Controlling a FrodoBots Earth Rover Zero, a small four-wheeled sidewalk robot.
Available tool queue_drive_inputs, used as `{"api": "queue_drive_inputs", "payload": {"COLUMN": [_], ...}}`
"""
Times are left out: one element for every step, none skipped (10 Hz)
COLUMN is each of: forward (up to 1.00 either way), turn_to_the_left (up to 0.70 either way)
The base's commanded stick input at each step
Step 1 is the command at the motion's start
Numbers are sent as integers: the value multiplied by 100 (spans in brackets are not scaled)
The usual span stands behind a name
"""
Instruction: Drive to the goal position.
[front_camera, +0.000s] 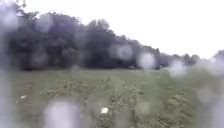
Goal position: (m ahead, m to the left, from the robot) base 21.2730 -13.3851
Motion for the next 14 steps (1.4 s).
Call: {"api": "queue_drive_inputs", "payload": {"forward": [85,85,85,85,85,85,85,85,85,85,85,85,85,85], "turn_to_the_left": [0,0,0,0,0,0,0,0,0,0,0,0,0,0]}}
